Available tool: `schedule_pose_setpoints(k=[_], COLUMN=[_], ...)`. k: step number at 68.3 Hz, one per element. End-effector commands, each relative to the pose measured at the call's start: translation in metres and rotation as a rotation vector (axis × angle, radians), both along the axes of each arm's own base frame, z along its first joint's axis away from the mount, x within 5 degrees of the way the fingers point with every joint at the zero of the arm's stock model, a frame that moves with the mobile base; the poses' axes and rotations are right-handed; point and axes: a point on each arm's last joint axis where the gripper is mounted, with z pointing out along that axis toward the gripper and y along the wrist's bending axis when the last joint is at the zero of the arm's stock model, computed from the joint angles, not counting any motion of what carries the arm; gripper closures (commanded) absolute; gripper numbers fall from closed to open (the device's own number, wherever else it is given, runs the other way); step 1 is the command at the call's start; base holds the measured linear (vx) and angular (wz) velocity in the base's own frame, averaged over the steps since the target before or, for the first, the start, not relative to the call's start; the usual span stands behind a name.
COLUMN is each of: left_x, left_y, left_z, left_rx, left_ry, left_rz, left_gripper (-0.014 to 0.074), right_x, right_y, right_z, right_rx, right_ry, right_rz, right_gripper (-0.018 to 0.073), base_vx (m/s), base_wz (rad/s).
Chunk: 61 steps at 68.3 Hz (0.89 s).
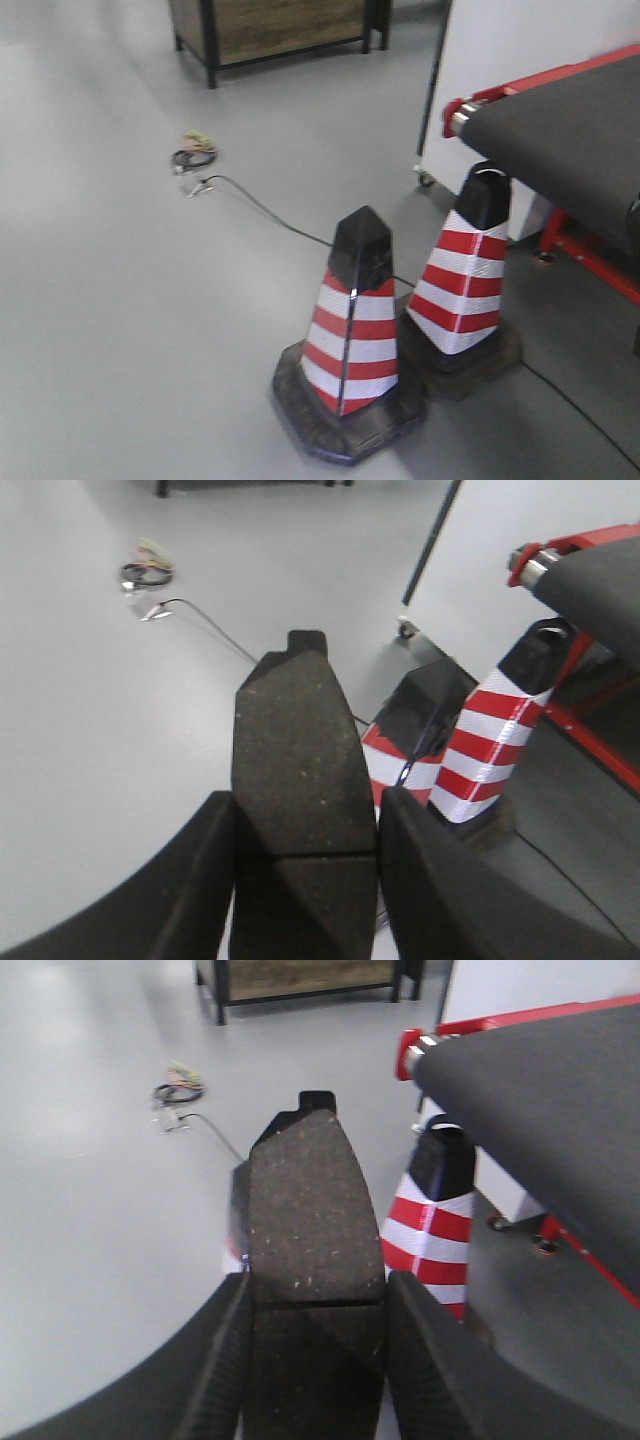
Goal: Move and align brake pads A on conveyor
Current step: 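Turn the base to face the black conveyor belt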
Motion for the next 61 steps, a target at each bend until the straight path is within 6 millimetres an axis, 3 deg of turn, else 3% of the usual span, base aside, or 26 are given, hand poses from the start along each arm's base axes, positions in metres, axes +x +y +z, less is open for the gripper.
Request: schedule_pose_setpoints(k=[1,37,61], left_x=[0.002,0.002,0.002], left_y=[-0.0032,-0.0032,-0.0032], left_z=[0.0151,0.0151,0.0151], left_rx=[-0.015,-0.015,-0.015], left_ry=[-0.096,-0.096,-0.096], left_rz=[-0.035,-0.035,-0.035], left_gripper=[0.0416,0.0416,0.0416], right_x=[0.002,0.002,0.002], right_y=[-0.0003,-0.0003,-0.0003], right_z=[0.0185,0.0185,0.0185], right_rx=[0.002,0.002,0.002], right_ry=[-0.126,-0.126,-0.126], right_rz=[-0.004,-0.004,-0.004], right_gripper=[0.0482,0.0482,0.0482], base_vx=[0.29,0.28,0.21], base_wz=[-0.51,-0.49,-0.71])
